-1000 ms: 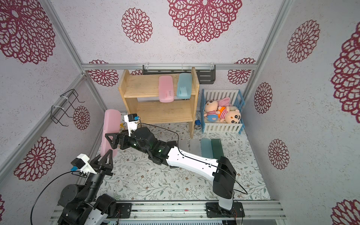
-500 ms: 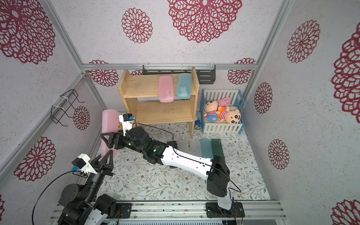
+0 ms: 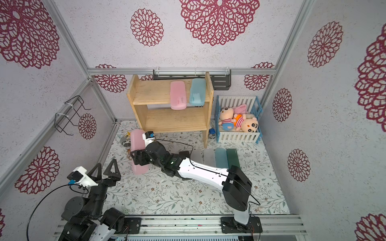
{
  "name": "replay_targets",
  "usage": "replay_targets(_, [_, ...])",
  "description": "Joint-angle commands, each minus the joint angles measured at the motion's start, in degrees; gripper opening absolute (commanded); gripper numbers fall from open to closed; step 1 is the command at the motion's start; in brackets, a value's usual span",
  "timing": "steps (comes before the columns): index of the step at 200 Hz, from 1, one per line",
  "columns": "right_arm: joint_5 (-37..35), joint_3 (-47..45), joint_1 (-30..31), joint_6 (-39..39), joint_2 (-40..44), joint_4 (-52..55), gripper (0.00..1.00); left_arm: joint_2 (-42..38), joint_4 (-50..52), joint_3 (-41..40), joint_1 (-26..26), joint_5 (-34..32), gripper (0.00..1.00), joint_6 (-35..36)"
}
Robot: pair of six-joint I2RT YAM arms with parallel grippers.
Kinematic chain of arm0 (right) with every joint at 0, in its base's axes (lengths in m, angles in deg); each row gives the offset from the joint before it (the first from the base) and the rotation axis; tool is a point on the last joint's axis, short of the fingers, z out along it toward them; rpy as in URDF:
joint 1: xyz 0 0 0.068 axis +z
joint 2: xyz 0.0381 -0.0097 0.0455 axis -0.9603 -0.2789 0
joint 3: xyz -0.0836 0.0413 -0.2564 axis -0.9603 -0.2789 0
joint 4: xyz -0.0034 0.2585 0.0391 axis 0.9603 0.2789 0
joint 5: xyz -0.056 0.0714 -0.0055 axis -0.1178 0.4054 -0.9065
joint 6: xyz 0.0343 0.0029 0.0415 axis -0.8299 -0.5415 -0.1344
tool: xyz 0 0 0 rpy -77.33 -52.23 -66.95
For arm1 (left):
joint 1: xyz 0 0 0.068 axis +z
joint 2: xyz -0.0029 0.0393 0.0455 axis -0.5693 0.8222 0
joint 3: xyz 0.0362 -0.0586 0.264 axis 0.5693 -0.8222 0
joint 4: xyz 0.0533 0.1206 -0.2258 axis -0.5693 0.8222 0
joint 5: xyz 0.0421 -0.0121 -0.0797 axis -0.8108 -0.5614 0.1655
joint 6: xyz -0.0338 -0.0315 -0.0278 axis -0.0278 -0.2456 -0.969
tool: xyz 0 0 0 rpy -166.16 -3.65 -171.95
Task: Remove the pencil cases from the shelf
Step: Place the pencil case at the center of the board.
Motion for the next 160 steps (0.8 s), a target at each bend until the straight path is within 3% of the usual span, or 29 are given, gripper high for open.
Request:
replay_targets(1, [-3.47,-6.48,-3.39,0.28,3.42,4.57,0.63,-0.45,3.46,0.18,-0.2,-4.14,0.97,-3.82])
replay_targets(28, [-2.42,-11.77,-6.68,-0.55,1.39,6.62,0.63,0.35,4.07,-0.3,-0.21,-4.76,0.97,-6.57])
replay_targets(108, [-4.41,-10.81,-9.75,0.1,-5.55,9.74,0.64,4.39,4.08,-0.48,-0.17,-4.58,0.97,-9.82])
replay_targets(160, [-4.93,-10.33,-9.93,0.09,-7.97,10.26,0.8,4.62,4.05,-0.48,-0.21,-3.78,0.97,-10.09])
